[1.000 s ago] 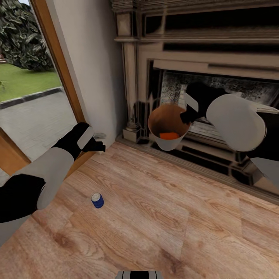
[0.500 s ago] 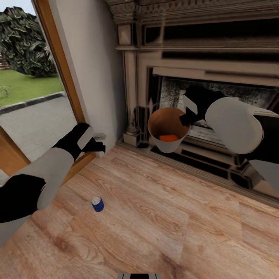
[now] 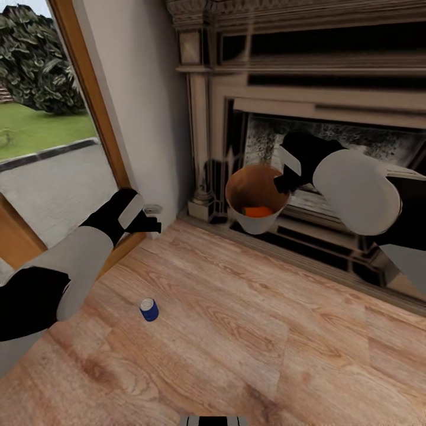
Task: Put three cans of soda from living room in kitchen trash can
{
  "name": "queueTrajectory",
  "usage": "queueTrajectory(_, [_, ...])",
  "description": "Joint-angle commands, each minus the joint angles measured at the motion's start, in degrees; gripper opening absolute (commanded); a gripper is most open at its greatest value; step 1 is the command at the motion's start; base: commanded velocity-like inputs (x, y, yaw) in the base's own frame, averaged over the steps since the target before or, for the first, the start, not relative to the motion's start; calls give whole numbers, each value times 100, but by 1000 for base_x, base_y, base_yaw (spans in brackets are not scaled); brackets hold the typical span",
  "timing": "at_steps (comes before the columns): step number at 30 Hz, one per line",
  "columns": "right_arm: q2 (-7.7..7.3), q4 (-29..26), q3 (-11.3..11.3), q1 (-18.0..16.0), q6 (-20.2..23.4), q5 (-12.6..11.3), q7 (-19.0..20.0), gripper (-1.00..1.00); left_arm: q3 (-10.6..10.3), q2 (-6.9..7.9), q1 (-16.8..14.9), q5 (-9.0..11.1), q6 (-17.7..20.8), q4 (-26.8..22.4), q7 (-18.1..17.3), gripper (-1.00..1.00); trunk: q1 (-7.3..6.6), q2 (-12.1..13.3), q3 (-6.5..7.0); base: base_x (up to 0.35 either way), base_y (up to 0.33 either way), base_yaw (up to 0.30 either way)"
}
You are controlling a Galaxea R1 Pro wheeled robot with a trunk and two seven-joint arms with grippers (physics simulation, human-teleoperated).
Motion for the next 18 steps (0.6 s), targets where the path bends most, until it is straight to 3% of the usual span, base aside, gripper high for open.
queueTrajectory(1, [0, -12, -12, -1, 1, 24, 7, -100, 0, -2, 1, -3, 0, 0, -1, 100, 0, -3, -30, 0, 0, 0])
queueTrajectory(18, [-11, -12, -18, -9, 1, 28, 7, -100, 0, -4, 18, -5, 0, 6, -6, 100, 44, -26, -557, 0, 0, 0])
